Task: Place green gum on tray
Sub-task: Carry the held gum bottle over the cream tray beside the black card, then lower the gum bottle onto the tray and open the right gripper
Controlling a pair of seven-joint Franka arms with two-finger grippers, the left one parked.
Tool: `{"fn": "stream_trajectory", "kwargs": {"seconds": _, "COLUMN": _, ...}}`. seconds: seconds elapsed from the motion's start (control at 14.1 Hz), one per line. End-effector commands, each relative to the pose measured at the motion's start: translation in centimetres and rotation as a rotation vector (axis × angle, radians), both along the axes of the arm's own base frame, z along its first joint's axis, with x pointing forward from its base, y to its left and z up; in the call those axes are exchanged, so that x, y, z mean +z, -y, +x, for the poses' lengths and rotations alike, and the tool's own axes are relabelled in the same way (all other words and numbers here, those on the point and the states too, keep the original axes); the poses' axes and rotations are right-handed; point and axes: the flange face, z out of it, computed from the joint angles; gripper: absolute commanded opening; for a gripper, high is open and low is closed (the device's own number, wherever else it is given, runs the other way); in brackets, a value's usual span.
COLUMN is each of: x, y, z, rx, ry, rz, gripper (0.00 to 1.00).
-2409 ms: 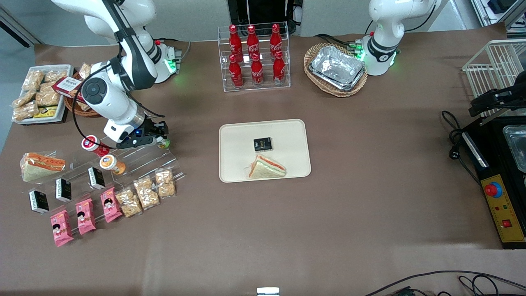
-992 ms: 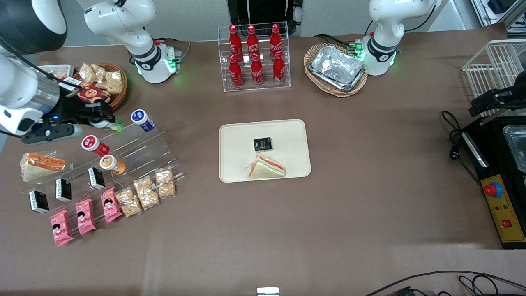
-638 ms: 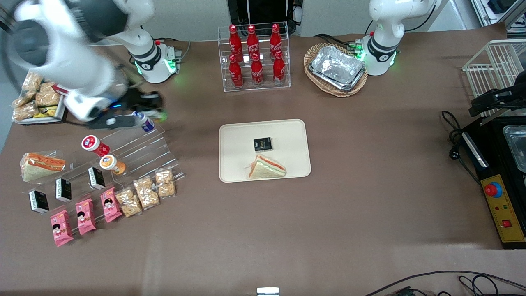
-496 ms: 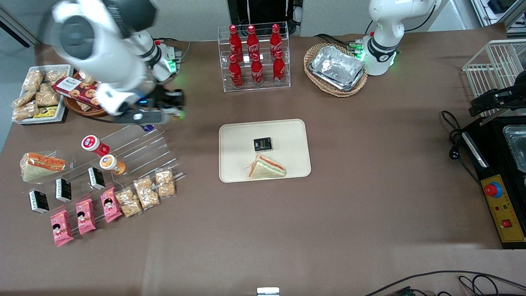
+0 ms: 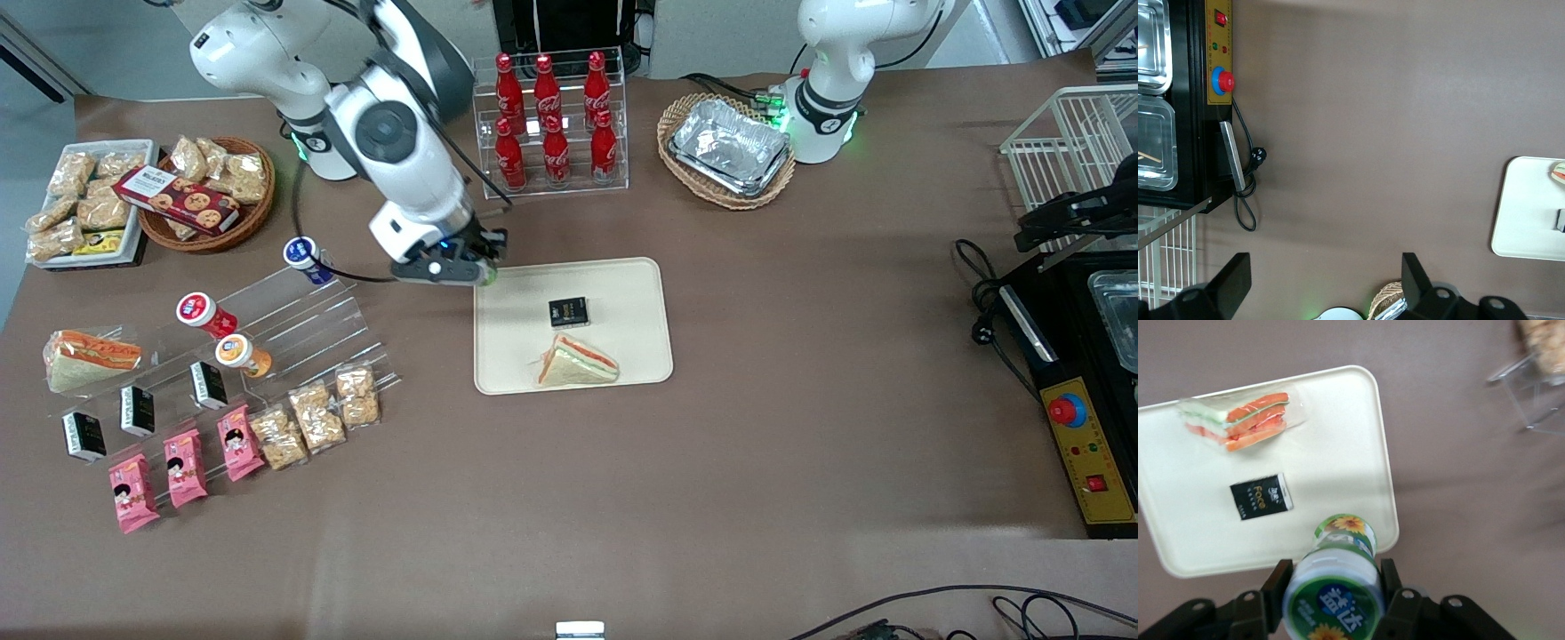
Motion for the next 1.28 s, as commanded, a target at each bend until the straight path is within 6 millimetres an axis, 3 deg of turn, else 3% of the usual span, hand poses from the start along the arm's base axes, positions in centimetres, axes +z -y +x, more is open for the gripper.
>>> {"fn": "stream_trajectory", "kwargs": {"seconds": 0.0, "x": -7.5, "y": 0.0, "z": 0.3, "rx": -0.026, "ry": 0.057, "rz": -0.009, "gripper": 0.48}}
{"fn": "stream_trajectory", "kwargs": {"seconds": 0.14, "x": -10.9, "y": -0.7, "z": -0.3, "rx": -0.014, "ry": 0.075, "rz": -0.015, "gripper": 0.48}}
{"fn": "stream_trajectory", "kwargs": {"seconds": 0.43, "x": -15.2, "y": -1.1, "z": -0.3, "rx": -0.01, "ry": 0.089, "rz": -0.031, "gripper": 0.48}}
{"fn": "stream_trajectory", "kwargs": {"seconds": 0.99, "x": -16.5, "y": -1.3, "z": -0.3, "rx": -0.022, "ry": 0.101, "rz": -0.023, "gripper": 0.5}}
{"fn": "stream_trajectory", "kwargs": {"seconds": 1.06, "x": -16.7, "y": -1.3, "z": -0.3, "rx": -0.027, "ry": 0.099, "rz": -0.026, "gripper": 0.54}}
{"fn": "stream_trajectory", "kwargs": {"seconds": 1.2, "x": -17.1, "y": -1.3, "z": -0.3, "rx": -0.052, "ry": 0.096, "rz": -0.031, "gripper": 0.76}}
